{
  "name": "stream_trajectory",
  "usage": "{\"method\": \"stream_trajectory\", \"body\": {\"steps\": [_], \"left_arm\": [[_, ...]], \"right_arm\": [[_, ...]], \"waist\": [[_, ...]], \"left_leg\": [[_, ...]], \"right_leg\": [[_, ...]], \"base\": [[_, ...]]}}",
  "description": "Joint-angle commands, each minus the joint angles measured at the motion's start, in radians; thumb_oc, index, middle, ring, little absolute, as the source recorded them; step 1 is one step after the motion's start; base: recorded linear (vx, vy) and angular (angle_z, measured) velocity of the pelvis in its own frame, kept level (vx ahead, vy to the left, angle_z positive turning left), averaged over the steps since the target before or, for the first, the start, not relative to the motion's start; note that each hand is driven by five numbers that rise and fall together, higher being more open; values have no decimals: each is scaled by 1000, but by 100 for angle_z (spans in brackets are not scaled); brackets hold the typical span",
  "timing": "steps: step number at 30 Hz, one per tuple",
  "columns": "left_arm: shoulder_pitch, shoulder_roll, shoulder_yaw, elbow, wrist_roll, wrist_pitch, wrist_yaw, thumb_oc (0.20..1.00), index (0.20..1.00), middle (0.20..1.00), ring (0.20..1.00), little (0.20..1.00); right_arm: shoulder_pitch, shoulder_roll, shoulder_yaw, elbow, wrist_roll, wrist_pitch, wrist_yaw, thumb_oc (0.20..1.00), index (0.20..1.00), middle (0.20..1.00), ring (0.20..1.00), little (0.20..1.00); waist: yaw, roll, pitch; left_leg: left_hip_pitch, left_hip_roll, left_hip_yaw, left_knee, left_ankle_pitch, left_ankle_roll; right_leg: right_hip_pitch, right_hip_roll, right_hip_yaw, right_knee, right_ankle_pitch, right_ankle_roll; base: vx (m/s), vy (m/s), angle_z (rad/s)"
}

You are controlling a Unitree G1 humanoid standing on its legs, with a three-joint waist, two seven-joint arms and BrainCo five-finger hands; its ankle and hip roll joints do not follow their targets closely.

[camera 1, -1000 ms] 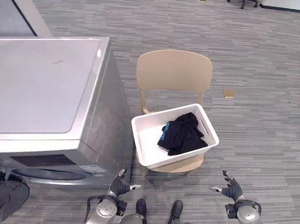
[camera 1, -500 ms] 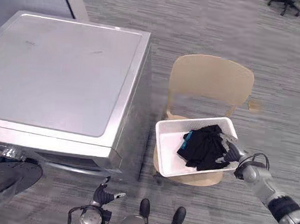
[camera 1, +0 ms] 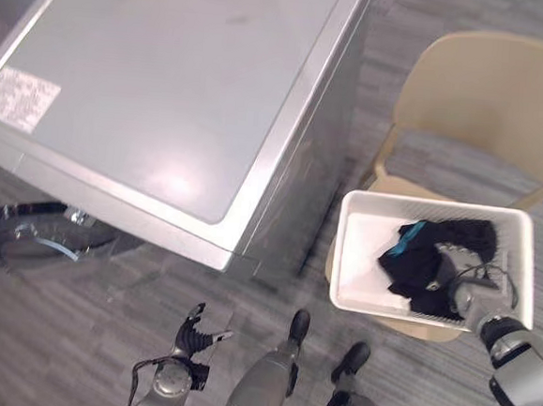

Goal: Grab the laundry basket,head to the washer,open it,put in the laundry and shut it.

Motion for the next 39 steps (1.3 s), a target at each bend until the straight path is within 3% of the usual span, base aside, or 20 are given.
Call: {"method": "stream_trajectory", "body": {"steps": [1, 2, 3, 4, 8, 13, 15, 20, 24, 27, 31, 32, 33, 34, 35, 36, 38, 39], "left_arm": [[-49, 18, -51, -57, -76, -43, 32, 1000, 1000, 1000, 1000, 1000], [-54, 20, -56, -63, -81, -42, 28, 1000, 1000, 1000, 1000, 1000], [-55, 20, -57, -63, -82, -42, 28, 1000, 1000, 1000, 1000, 1000], [-61, 21, -60, -69, -88, -42, 25, 1000, 1000, 1000, 1000, 1000], [-76, 15, -66, -80, -93, -32, 4, 1000, 1000, 1000, 1000, 1000], [-71, 12, -51, -96, -92, -21, -5, 1000, 1000, 1000, 1000, 1000], [-61, 1, -33, -106, -87, -11, -9, 1000, 1000, 1000, 1000, 1000], [-23, -3, 5, -132, -70, 11, -24, 1000, 1000, 1000, 1000, 1000], [49, -2, 72, -153, -43, 39, -34, 1000, 1000, 1000, 1000, 1000], [71, -9, 99, -152, -37, 47, -30, 1000, 1000, 1000, 1000, 1000], [90, -18, 129, -149, -28, 61, -22, 1000, 1000, 1000, 1000, 1000], [80, -11, 131, -158, -26, 60, -13, 1000, 1000, 1000, 1000, 1000], [73, -10, 133, -162, -24, 59, -11, 1000, 1000, 1000, 1000, 1000], [74, -9, 133, -162, -24, 60, -11, 1000, 1000, 1000, 1000, 1000], [63, -7, 136, -164, -21, 56, -7, 1000, 1000, 1000, 1000, 1000], [63, -7, 136, -164, -21, 56, -7, 1000, 1000, 1000, 1000, 1000], [57, -3, 129, -199, -30, 50, 5, 1000, 1000, 1000, 1000, 1000], [57, -3, 129, -199, -30, 50, 5, 1000, 1000, 1000, 1000, 1000]], "right_arm": [[-77, -81, 15, 61, 27, 28, -55, 1000, 1000, 1000, 1000, 1000], [-84, -84, 7, 66, 51, 26, -53, 523, 523, 523, 523, 523], [-85, -85, 7, 67, 52, 25, -53, 329, 329, 329, 329, 329], [-86, -88, -14, 62, 95, 20, -50, 200, 200, 200, 200, 200], [-39, -90, -124, -100, 340, -35, -40, 200, 200, 200, 200, 200], [38, -72, -229, -248, 476, -63, -35, 200, 200, 200, 200, 200], [117, -21, -313, -381, 581, -97, -30, 200, 200, 200, 200, 200], [258, 43, -381, -603, 643, -134, 11, 200, 200, 200, 200, 200], [405, 103, -423, -908, 696, -183, 104, 200, 200, 200, 200, 200], [439, 130, -432, -1024, 714, -197, 142, 200, 200, 200, 200, 200], [558, 164, -469, -1209, 744, -224, 207, 200, 200, 200, 200, 200], [607, 176, -495, -1274, 761, -239, 210, 200, 200, 200, 200, 200], [621, 182, -501, -1292, 767, -246, 214, 200, 200, 200, 200, 200], [622, 183, -502, -1293, 767, -245, 214, 200, 200, 200, 200, 200], [634, 191, -508, -1321, 758, -253, 215, 200, 200, 200, 200, 200], [634, 191, -508, -1322, 758, -253, 215, 200, 200, 200, 200, 200], [615, 205, -494, -1319, 759, -247, 202, 200, 200, 200, 200, 200], [615, 205, -494, -1319, 759, -247, 202, 200, 200, 200, 200, 200]], "waist": [[42, 54, 24], [46, 59, 27], [46, 59, 27], [45, 66, 31], [30, 56, 32], [10, 44, 32], [-10, 30, 19], [-30, 19, -8], [-63, -15, -54], [-75, -28, -73], [-106, -38, -100], [-136, -45, -96], [-142, -41, -100], [-141, -42, -101], [-146, -44, -115], [-146, -45, -115], [-133, -60, -136], [-134, -60, -136]], "left_leg": [[-74, -6, -48, -97, 77, -74], [-83, -6, -53, -98, 82, -76], [-84, -6, -54, -98, 82, -76], [-89, -8, -58, -98, 85, -76], [-69, -16, -68, -100, 75, -77], [-32, -13, -60, -100, 61, -76], [8, -10, -48, -100, 44, -71], [60, -5, -33, -99, 40, -54], [164, -6, -5, -78, -15, -23], [205, -1, 15, -60, -42, -9], [249, 1, 3, -31, -59, 2], [242, -2, -27, -14, -46, 5], [229, 1, -41, -8, -37, 4], [227, 0, -41, -6, -37, 4], [203, 1, -65, -4, -18, 0], [202, 1, -65, -4, -18, 0], [126, -3, -101, -18, 45, -34], [126, -3, -101, -18, 45, -34]], "right_leg": [[-96, -62, 8, 234, -206, 63], [-106, -64, 5, 239, -209, 62], [-107, -64, 5, 240, -209, 62], [-116, -66, 3, 248, -212, 61], [-84, -71, -2, 243, -220, 61], [-43, -73, 3, 231, -218, 62], [-3, -72, 12, 219, -215, 65], [58, -70, 11, 186, -191, 65], [148, -74, 46, 179, -201, 78], [170, -78, 68, 201, -203, 86], [181, -70, 158, 298, -219, 99], [172, -18, 278, 383, -234, 99], [172, 9, 320, 410, -238, 95], [169, 8, 321, 414, -240, 95], [188, 40, 383, 462, -249, 85], [187, 40, 383, 462, -249, 85], [290, 84, 455, 329, -344, 37], [291, 84, 455, 329, -344, 37]], "base": [[-103, 29, 3], [-75, 15, 9], [-35, 7, 13], [-17, 5, 15], [7, -4, 9], [7, 7, 1], [36, 29, -1], [21, 54, -5], [94, 72, -17], [72, 93, -42], [-3, 2, -34], [-169, -101, 25], [-171, -91, 55], [-218, -134, 80], [-154, -105, 73], [-321, -245, 55], [-270, -229, 47], [-387, -251, 48]]}}
